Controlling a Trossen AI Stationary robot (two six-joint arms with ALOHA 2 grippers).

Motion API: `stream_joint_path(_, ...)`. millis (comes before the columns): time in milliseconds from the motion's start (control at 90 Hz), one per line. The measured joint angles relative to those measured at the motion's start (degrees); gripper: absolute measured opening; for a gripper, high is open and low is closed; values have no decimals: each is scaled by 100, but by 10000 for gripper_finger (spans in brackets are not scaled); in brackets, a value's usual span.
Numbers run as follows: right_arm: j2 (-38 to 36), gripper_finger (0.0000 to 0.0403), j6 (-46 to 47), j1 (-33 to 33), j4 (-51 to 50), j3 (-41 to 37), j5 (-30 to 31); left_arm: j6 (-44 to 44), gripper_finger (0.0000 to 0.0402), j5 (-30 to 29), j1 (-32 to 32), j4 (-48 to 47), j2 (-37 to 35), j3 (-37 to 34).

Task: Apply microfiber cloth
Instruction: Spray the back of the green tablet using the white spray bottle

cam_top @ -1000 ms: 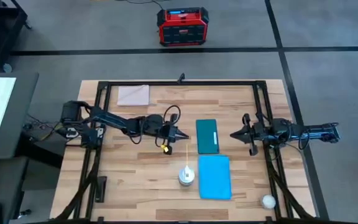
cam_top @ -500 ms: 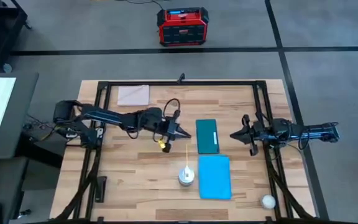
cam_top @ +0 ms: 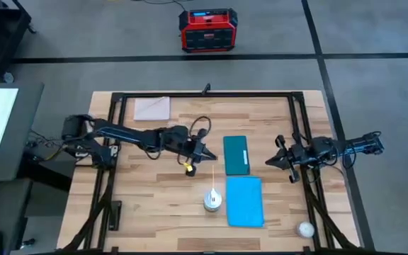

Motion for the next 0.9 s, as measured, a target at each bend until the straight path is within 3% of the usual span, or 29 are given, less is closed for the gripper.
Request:
stream_joint_path(400,11,0,24,165,-148,15,45,334,0,-21,-11,-170,994,969)
stream_joint_path(900,15,0,-20,165,-290,26,598,613,0,-73,0,-146,983,976)
